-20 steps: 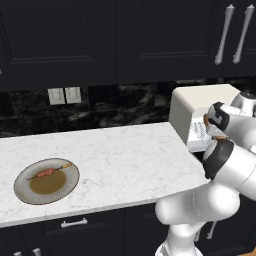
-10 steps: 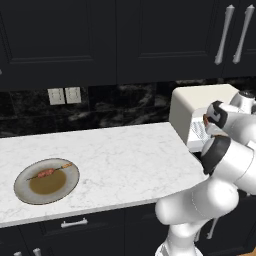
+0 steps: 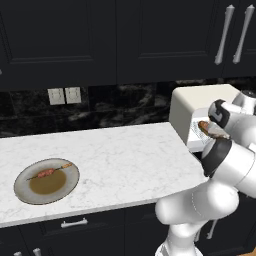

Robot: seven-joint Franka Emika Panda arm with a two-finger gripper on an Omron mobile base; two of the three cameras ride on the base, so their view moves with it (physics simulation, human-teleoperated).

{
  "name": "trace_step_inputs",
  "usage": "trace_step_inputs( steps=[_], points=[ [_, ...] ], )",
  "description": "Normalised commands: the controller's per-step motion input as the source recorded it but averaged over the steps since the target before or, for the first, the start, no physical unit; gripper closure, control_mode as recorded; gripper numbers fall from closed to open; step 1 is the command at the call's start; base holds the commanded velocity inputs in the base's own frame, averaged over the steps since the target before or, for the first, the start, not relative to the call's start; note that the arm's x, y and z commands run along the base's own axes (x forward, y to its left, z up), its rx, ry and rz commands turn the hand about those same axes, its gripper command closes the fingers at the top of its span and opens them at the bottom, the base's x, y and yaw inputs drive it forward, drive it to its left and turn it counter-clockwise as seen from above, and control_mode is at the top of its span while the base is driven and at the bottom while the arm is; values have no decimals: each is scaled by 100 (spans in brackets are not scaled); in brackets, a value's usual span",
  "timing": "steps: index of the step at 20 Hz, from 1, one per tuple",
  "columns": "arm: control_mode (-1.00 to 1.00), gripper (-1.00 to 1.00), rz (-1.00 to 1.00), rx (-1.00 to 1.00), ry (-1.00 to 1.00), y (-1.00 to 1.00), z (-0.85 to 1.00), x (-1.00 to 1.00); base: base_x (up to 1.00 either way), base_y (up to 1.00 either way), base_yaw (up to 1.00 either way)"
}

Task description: Pick up the kebab skewer and baguette bread, and place them inside the toaster oven. Close the toaster oven door and start by setting the timer.

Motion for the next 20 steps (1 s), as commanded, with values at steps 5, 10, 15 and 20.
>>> trace_step_inputs(
  steps=[5, 10, 15, 20],
  points=[
    [-100, -100, 0, 0, -13, 0, 32, -28, 0, 0, 0],
    [-100, -100, -1, 0, -20, 2, 59, -70, 0, 0, 0],
    [-100, -100, -4, -3, -11, 79, 4, -96, 0, 0, 0],
    [-100, -100, 5, -25, -5, 100, 31, -56, 0, 0, 0]
  ],
)
